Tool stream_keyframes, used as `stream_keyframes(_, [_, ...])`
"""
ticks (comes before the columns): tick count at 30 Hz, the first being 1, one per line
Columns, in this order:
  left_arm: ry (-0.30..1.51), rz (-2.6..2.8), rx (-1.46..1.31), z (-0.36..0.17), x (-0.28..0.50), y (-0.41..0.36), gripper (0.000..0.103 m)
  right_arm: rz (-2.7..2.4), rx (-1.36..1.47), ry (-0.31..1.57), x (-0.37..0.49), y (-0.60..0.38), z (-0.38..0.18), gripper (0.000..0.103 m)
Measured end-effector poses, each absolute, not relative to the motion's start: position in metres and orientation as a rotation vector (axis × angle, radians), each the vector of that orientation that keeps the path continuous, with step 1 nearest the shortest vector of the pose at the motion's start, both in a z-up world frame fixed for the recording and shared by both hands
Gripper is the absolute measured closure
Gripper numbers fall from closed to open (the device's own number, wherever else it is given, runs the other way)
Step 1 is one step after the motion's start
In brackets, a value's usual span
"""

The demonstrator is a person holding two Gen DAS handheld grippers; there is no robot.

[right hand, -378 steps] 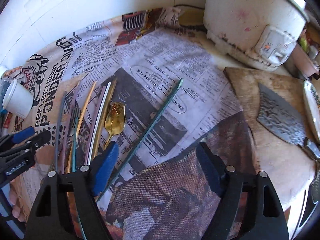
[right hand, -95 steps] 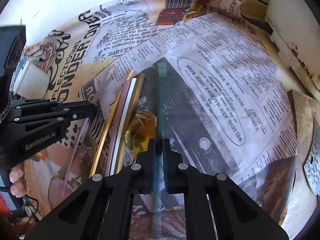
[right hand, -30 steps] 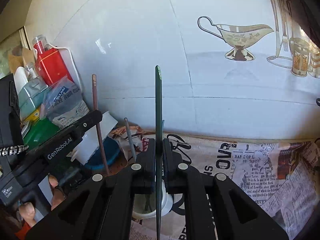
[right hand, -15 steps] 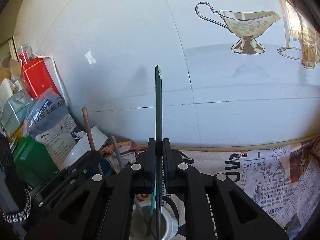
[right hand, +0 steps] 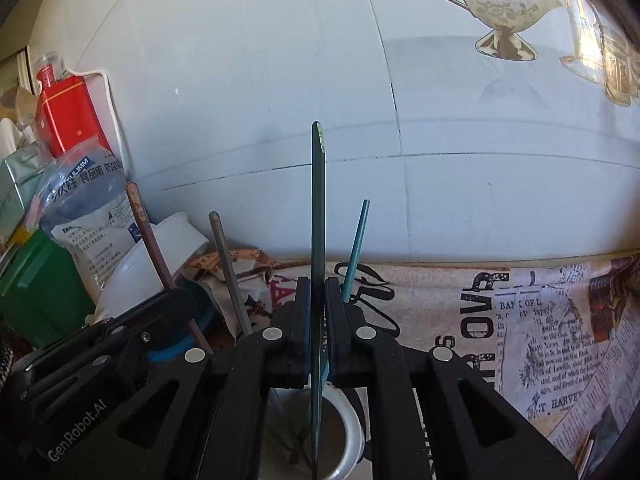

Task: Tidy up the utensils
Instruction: 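Lower the brown chopstick into the cup with the left tool while the right tool drops the green one in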

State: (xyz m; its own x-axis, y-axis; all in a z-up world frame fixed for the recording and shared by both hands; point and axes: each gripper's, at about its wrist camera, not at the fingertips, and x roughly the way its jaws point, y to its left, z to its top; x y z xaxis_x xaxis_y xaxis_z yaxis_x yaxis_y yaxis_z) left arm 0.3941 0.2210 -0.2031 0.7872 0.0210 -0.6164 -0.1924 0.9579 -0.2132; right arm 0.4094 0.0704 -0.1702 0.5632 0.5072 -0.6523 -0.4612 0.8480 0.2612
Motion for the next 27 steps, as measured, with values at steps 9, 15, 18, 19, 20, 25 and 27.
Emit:
stream_keyframes(9, [0.749, 0.096, -0.241, -0.202, 0.385, 0.208, 0.099, 0.633, 0.002, 0.902, 0.389, 0.053, -0.166, 0.096])
stream_keyframes(15, [0.779, 0.103, -0.199, -0.187, 0.371, 0.197, 0.093, 0.668, -0.033, 0.945, 0.376, 0.041, -0.144, 0.096])
stream_keyframes(18, [0.777, 0.11, -0.181, -0.174, 0.36, 0.192, 0.093, 0.669, -0.039, 0.942, 0.371, 0.031, -0.129, 0.092])
stream_keyframes(19, [0.772, 0.11, -0.177, -0.169, 0.356, 0.19, 0.092, 0.668, -0.04, 0.938, 0.369, 0.026, -0.123, 0.091])
stream_keyframes(20, [0.767, 0.11, -0.172, -0.164, 0.353, 0.188, 0.089, 0.664, -0.042, 0.932, 0.366, 0.021, -0.117, 0.09])
stream_keyframes(25, [0.734, 0.104, -0.152, -0.139, 0.336, 0.173, 0.08, 0.642, -0.041, 0.895, 0.353, -0.003, -0.091, 0.082])
stream_keyframes(27, [0.724, 0.097, -0.143, -0.131, 0.329, 0.165, 0.076, 0.628, -0.041, 0.879, 0.347, -0.014, -0.083, 0.079])
